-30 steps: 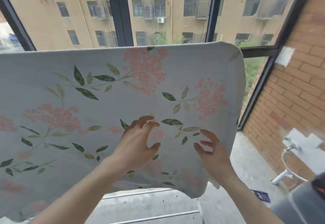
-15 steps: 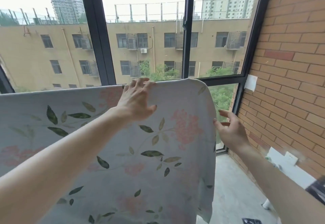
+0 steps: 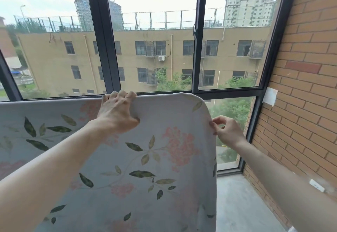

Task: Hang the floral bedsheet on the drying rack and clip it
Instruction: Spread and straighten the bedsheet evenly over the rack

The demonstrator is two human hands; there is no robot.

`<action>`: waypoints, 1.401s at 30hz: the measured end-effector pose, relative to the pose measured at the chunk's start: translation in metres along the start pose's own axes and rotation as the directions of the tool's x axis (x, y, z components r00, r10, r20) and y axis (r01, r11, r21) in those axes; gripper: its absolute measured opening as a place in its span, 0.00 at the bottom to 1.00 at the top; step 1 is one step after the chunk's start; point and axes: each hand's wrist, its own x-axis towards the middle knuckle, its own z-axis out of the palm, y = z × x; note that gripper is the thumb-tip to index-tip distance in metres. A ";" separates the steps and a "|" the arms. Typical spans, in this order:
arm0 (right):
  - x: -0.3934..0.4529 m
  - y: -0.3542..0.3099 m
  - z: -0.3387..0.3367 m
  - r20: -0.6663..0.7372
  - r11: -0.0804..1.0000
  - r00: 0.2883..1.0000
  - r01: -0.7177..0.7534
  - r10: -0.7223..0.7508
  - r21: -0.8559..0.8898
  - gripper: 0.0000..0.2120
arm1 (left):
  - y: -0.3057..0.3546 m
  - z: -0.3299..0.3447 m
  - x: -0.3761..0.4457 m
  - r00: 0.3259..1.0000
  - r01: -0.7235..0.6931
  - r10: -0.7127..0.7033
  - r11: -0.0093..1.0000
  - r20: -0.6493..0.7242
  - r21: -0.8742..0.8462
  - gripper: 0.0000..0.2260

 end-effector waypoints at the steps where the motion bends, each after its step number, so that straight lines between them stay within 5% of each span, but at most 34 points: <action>1: 0.002 0.000 0.001 0.005 1.000 1.000 0.005 -0.005 0.000 0.06 | -0.001 0.000 0.000 1.000 0.001 -0.001 1.000 0.000 0.004 0.28; 7: 0.029 -0.006 -0.011 -0.122 0.994 0.991 0.063 -0.052 0.086 0.06 | 0.004 -0.005 0.003 1.000 -0.004 0.004 1.000 0.024 -0.005 0.28; 12: 0.044 -0.014 -0.004 0.149 0.999 0.989 -0.015 0.008 0.044 0.10 | 0.009 -0.010 0.006 0.997 0.026 -0.027 1.000 0.078 0.011 0.28; 17: 0.037 -0.066 -0.027 -0.014 0.973 0.996 0.090 -0.089 0.213 0.10 | 0.007 -0.013 0.005 0.993 0.028 -0.029 1.000 0.118 0.011 0.29; 20: 0.025 -0.095 -0.021 0.088 0.973 0.976 0.187 -0.200 0.133 0.09 | 0.013 -0.014 0.003 0.992 0.016 -0.018 1.000 0.127 0.014 0.28; 24: 0.015 -0.120 0.001 0.170 0.926 0.943 0.317 -0.285 -0.207 0.25 | 0.013 -0.019 -0.001 0.990 -0.005 0.003 1.000 0.140 0.012 0.31; 28: 0.005 -0.142 0.023 0.204 0.874 0.936 0.344 -0.288 -0.343 0.28 | 0.004 -0.025 -0.009 0.983 -0.036 0.041 0.999 0.177 -0.026 0.34; 34: -0.016 -0.199 0.060 0.336 0.794 0.902 0.407 -0.271 -0.452 0.33 | -0.053 -0.040 -0.025 0.979 0.006 -0.013 0.999 0.203 0.033 0.39; 42: -0.054 -0.295 0.137 0.459 0.781 0.830 0.503 -0.316 -0.371 0.36 | -0.202 -0.073 -0.097 0.967 0.169 -0.200 0.968 0.160 0.188 0.44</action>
